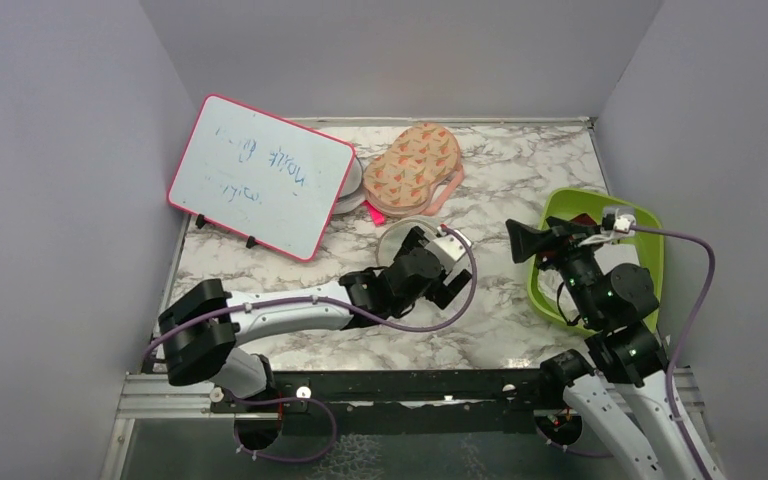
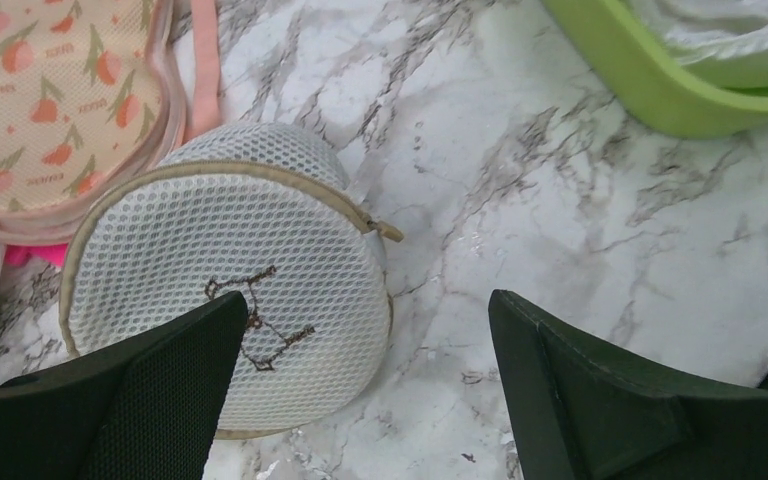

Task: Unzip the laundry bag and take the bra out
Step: Unzip the laundry bag at the center of the board.

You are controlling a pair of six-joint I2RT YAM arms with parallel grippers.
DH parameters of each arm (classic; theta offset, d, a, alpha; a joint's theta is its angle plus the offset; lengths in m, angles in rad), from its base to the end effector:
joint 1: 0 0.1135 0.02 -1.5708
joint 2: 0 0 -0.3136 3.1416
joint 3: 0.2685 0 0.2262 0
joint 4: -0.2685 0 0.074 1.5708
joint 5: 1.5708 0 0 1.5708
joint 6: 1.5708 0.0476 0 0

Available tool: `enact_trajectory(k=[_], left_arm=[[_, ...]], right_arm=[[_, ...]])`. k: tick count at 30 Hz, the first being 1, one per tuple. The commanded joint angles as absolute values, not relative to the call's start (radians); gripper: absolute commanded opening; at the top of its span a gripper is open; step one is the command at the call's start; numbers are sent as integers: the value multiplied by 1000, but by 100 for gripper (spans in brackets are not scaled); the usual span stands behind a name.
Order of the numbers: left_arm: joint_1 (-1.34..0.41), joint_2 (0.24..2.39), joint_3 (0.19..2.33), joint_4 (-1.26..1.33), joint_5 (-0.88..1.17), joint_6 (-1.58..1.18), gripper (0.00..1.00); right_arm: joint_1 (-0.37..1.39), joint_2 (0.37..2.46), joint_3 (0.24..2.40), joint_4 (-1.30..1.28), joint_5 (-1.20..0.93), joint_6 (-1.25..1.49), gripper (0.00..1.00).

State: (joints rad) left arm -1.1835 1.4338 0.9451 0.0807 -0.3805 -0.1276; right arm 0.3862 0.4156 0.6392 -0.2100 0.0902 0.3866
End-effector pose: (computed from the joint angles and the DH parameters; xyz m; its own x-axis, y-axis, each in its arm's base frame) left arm 0.1321 -0.2770 0.3279 -0.2416 0.2796 -0.9292 0.7060 0.7076 0.0294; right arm 0.0515 0.0163 0.3486 -0.0983 0.3654 -0.9256 -0.2749 0.8840 0.3782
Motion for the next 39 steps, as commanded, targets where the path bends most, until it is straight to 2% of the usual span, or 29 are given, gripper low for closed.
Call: enact_trajectory(k=[1, 7, 20, 22, 26, 33, 36, 39], left_arm=[[-1186, 1522, 964, 68, -513, -177, 81], [-1186, 1651, 1041, 23, -508, -169, 68], [-1165, 1815, 1138, -43, -582, -150, 57], [-1149, 1828, 1150, -55, -573, -161, 52], [-1130, 1824, 1160, -70, -565, -160, 29], [-1130, 1762, 1146, -58, -545, -130, 1], [-1130, 1724, 1141, -56, -551, -106, 0], [-1130, 1661, 1114, -32, -510, -58, 0]], right_arm=[[384, 342, 614, -246, 191, 360, 100], [384, 325, 614, -263, 195, 329, 100], [383, 352, 606, -249, 155, 330, 100], [384, 359, 607, -244, 152, 333, 100], [385, 369, 608, -246, 158, 336, 100], [383, 431, 613, -268, 192, 337, 100], [385, 481, 598, -259, 208, 322, 100], [385, 522, 531, -167, 116, 239, 99]])
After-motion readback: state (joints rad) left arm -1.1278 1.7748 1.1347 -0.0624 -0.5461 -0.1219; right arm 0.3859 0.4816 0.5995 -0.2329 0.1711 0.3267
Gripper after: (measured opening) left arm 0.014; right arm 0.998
